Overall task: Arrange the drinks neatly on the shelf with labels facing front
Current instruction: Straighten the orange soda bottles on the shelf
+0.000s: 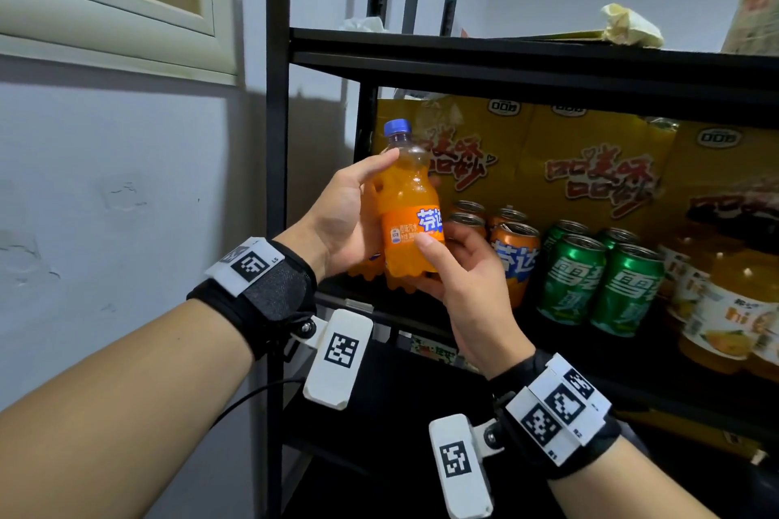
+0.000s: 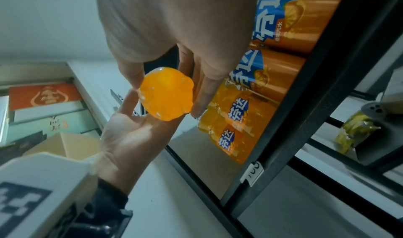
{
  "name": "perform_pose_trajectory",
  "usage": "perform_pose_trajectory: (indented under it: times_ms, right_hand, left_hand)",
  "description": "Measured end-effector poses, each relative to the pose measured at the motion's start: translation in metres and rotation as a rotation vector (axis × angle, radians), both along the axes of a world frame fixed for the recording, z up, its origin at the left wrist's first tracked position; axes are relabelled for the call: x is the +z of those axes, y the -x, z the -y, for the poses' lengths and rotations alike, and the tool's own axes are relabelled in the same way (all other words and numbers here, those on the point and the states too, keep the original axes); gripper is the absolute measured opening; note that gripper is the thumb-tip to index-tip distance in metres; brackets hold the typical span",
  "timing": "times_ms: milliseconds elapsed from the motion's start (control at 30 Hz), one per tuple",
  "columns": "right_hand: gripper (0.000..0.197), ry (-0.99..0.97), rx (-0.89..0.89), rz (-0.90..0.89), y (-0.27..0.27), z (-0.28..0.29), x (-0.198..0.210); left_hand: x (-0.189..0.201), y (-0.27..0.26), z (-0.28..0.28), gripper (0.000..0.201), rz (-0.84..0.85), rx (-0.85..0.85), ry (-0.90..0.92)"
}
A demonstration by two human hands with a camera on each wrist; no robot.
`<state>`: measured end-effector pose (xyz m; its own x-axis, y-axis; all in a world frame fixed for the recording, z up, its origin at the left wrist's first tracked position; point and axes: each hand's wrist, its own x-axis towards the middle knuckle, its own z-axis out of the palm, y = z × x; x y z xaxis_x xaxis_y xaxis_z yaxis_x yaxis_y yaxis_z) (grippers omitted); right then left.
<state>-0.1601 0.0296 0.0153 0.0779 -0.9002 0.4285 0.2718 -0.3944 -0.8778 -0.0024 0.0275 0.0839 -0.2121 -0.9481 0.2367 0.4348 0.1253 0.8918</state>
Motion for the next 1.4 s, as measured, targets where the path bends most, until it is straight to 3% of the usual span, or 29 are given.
perform_pose_trajectory:
  times_ms: [167,367,500,600,700,800,900,1133,1300,1400]
  right_hand:
    - [0.072,-0.037,0.048,-0.080,-0.002,-0.001,0.000]
    - [0.065,-0.155,0.201,0.049,0.000,0.004,0.004]
    - [0.066,-0.201,0.259,0.029,0.001,0.009,0.004]
    - [0.074,-0.164,0.197,-0.057,-0.001,0.011,0.004]
    - [0.085,-0.154,0.119,-0.034,-0.003,0.013,0.004]
    - [0.085,-0.147,0.102,-0.042,-0.006,0.013,0.003]
    - [0.081,-0.111,0.094,-0.088,-0.008,0.013,0.001]
    - [0.075,0.014,-0.006,-0.165,-0.007,0.013,0.008]
    - [0.073,-0.034,0.005,-0.082,-0.010,0.012,0.008]
    - [0.062,-0.077,0.049,-0.050,-0.013,0.010,0.007]
  left_hand:
    - [0.002,0.007,0.001,0.049,0.079,0.067,0.069]
    - [0.005,0.002,0.001,0.044,0.061,-0.002,0.051]
    - [0.004,0.000,0.003,0.048,0.039,0.047,0.053]
    - [0.002,0.002,0.007,0.055,0.000,0.142,0.081]
    - [0.001,0.001,0.008,0.060,-0.008,0.166,0.074]
    - [0.003,-0.004,0.007,0.045,0.054,0.072,0.058]
    - [0.003,-0.010,0.007,0.035,0.064,0.070,0.060]
    - [0.001,-0.007,0.010,0.043,0.068,0.220,0.136]
    - [0.004,-0.004,0.008,0.044,0.165,0.132,0.116]
    - [0.007,-0.002,0.007,0.041,0.118,0.140,0.103]
